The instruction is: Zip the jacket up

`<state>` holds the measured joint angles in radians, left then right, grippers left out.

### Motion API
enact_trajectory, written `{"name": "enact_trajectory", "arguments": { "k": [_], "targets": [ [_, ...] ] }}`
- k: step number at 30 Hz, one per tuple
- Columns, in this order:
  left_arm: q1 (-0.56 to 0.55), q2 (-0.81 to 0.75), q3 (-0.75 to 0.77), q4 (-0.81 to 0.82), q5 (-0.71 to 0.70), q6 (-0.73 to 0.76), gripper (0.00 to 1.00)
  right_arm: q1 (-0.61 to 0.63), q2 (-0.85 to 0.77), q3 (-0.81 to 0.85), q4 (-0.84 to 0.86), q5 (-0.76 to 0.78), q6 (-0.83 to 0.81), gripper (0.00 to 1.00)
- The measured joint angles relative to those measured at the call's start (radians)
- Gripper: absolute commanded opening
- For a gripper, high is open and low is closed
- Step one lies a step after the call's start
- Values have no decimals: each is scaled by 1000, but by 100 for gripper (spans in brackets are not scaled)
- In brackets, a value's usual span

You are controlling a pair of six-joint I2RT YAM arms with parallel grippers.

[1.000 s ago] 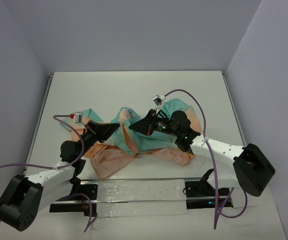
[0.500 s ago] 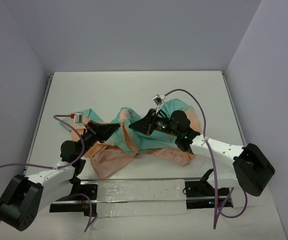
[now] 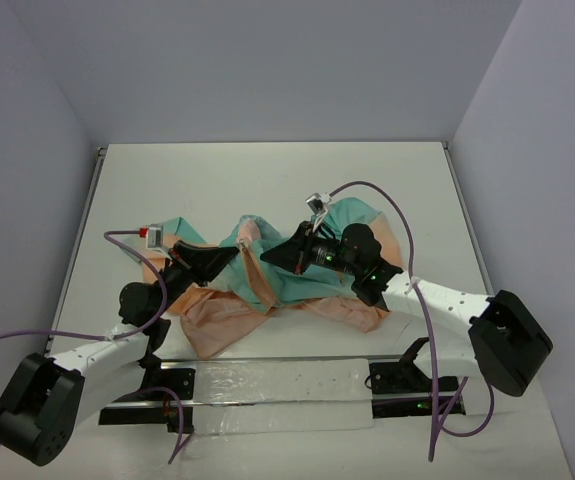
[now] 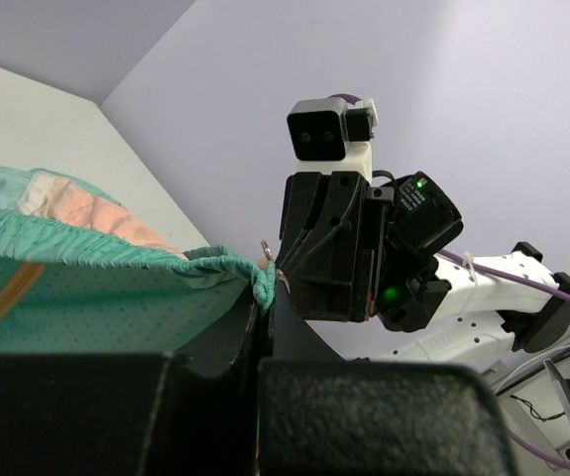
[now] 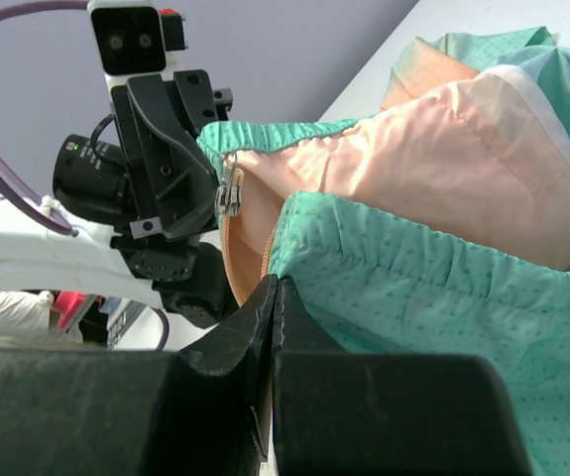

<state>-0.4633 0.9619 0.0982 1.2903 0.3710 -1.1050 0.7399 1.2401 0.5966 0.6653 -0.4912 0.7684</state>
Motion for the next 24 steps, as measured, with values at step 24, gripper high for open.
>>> {"name": "enact_trajectory", "arguments": {
  "k": [24],
  "targets": [
    [0,31,9,0,0,2,0,0,-33,-1,3,-26,-7,0]
  ]
}}
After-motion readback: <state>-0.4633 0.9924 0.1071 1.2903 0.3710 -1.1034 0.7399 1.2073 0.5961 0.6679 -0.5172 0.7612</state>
